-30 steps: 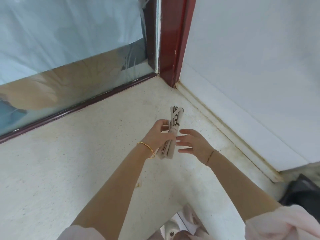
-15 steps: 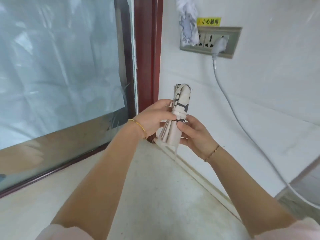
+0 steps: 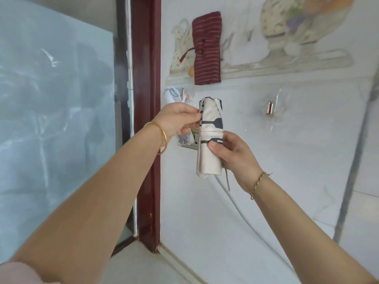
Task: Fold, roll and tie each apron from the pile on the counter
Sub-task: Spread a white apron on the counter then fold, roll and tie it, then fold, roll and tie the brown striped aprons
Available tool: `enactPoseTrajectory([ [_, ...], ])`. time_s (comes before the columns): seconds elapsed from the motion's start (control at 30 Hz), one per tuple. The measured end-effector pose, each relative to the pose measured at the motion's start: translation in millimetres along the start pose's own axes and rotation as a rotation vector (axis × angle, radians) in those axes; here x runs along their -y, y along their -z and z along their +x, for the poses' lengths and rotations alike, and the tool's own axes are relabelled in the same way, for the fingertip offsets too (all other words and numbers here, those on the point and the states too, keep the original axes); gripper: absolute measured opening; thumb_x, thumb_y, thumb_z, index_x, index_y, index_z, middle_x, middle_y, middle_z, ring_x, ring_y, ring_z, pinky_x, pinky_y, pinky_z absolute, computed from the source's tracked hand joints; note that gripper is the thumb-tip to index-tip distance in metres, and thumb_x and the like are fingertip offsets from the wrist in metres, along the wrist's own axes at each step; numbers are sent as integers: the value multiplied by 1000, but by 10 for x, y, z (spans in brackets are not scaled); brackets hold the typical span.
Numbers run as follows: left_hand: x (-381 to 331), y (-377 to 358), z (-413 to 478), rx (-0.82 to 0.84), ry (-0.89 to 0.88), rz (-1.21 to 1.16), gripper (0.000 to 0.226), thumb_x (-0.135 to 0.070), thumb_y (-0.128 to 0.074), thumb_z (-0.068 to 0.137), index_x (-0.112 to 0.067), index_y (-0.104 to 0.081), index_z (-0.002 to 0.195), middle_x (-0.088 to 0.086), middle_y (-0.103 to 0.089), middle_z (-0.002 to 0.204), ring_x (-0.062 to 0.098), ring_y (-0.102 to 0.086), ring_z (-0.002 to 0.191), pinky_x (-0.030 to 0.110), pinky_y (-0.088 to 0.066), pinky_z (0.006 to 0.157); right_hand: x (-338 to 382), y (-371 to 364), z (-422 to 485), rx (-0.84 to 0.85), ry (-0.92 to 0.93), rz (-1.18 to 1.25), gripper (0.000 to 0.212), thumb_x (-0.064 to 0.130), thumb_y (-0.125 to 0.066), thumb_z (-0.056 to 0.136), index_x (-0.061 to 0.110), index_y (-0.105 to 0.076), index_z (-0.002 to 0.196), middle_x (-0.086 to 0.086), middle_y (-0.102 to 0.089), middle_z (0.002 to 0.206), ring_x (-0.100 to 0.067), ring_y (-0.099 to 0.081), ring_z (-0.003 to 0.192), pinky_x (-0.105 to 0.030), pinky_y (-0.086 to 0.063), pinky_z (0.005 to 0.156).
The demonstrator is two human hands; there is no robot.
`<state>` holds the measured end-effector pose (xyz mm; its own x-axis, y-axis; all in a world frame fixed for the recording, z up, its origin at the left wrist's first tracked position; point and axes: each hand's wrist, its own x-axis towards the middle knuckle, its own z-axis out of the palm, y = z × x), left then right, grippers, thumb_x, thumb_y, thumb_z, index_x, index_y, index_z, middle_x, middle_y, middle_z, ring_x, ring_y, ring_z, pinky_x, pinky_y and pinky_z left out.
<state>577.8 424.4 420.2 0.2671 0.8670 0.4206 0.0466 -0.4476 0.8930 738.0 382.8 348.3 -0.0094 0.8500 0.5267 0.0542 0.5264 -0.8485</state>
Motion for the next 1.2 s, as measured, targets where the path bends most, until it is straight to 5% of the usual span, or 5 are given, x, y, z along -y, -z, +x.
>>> enactPoseTrajectory([
  [0.33,-673,-245,466,-154,-315,173,10,1,-54,86,-5,-62,86,3,-59,68,-1,-57,47,7,-39,43,697,124,323,-213,184,-176,24,16,-63,89,19,-57,111,-8,-67,104,-19,-64,90,-34,-53,82],
  [0.6,-1298,-599,1022,-179,-475,140,27,5,-53,82,-17,-56,67,-2,-56,64,7,-54,49,17,-44,52,1429,617,682,-406,348,-614,18,24,-60,86,24,-58,104,0,-66,97,-21,-62,92,-43,-51,84],
  [0.83,-1412,-792,1510,-205,-417,43,19,5,-54,84,-11,-60,75,-1,-54,65,8,-51,58,9,-34,38,1661,833,1081,-506,307,-1064,17,32,-52,88,20,-51,100,1,-59,87,-24,-57,82,-32,-43,64],
  [0.97,-1312,-840,1748,-228,-371,2,19,6,-54,83,-9,-65,87,5,-60,74,16,-56,68,20,-42,57,1632,829,1239,-549,283,-1222,15,32,-50,89,21,-50,99,3,-55,87,-23,-52,80,-28,-35,62],
  [1.2,-1163,-935,1928,-152,-259,-255,30,12,-48,85,-9,-61,68,12,-59,65,18,-49,46,25,-42,46,1519,850,1308,-556,304,-1396,20,31,-47,93,17,-48,107,-2,-60,99,-22,-46,78,-28,-33,59],
])
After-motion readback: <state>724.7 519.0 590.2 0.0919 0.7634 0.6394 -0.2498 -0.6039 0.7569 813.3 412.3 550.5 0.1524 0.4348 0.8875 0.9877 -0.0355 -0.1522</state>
